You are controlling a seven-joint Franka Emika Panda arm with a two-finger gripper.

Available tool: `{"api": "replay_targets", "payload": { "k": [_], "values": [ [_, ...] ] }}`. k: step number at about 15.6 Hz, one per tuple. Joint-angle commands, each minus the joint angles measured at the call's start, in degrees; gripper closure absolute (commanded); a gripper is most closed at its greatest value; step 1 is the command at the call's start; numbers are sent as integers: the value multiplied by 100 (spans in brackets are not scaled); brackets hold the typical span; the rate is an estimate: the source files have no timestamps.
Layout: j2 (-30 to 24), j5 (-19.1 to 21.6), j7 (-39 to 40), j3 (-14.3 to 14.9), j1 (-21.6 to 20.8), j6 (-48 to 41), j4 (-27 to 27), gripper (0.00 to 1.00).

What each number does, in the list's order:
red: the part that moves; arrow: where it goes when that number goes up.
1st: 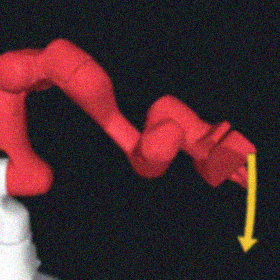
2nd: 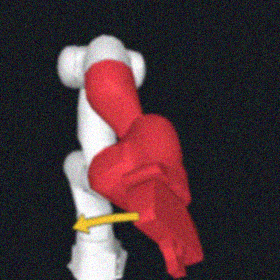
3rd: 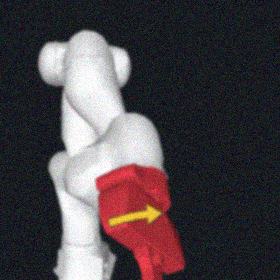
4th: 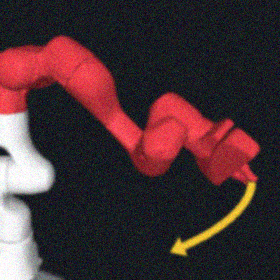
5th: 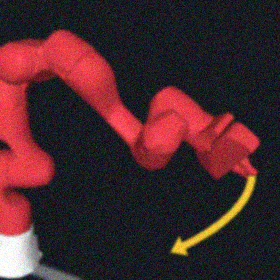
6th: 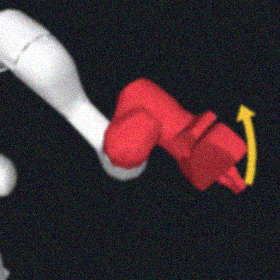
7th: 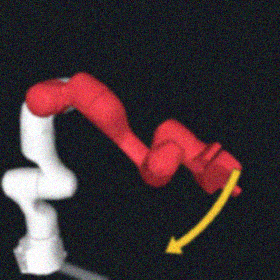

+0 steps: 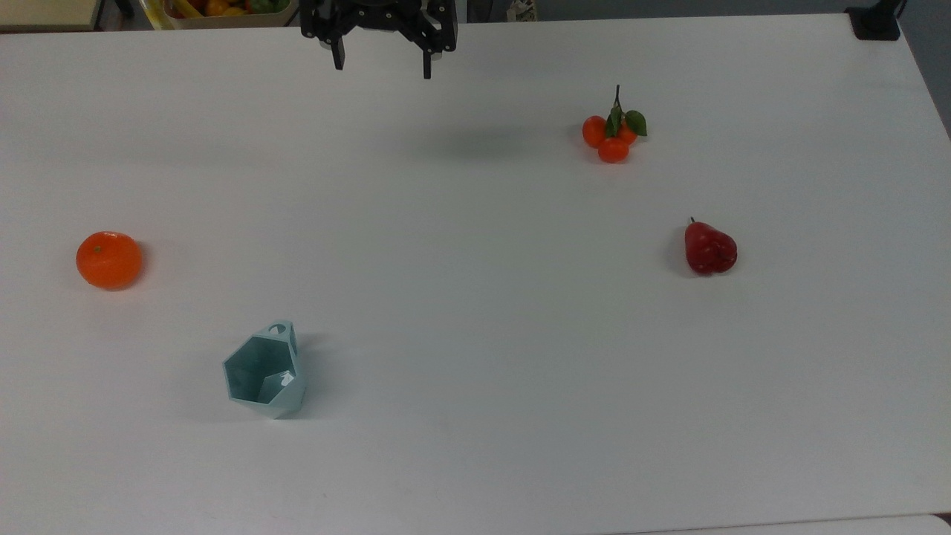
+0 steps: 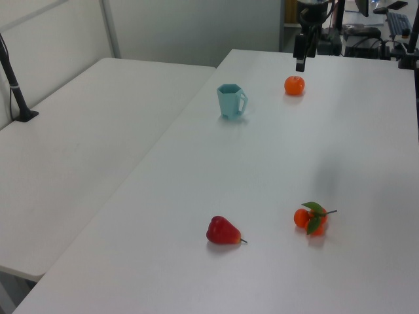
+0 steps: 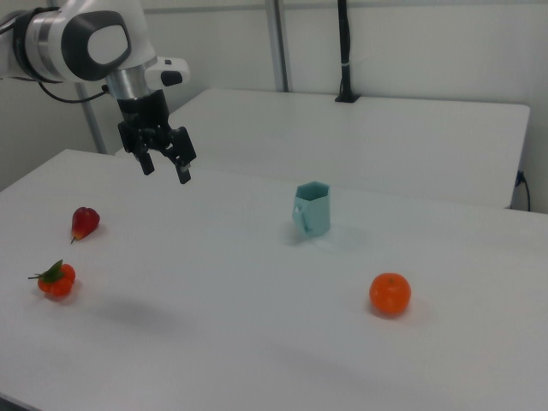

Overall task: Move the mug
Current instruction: 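Move the open gripper down toward the teal mug's rim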

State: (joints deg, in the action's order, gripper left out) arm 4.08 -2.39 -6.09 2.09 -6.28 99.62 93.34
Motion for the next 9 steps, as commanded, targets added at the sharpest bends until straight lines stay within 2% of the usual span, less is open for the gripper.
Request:
{"api": "replay_targets", "payload": {
  "k": [1,3,9],
  "values": [
    [189,55,125,63,30,-48,-115,0],
    [269,81,117,55,187,170,-254,0],
    [1190,46,55,63,548,1408,-677,0]
  ]
}}
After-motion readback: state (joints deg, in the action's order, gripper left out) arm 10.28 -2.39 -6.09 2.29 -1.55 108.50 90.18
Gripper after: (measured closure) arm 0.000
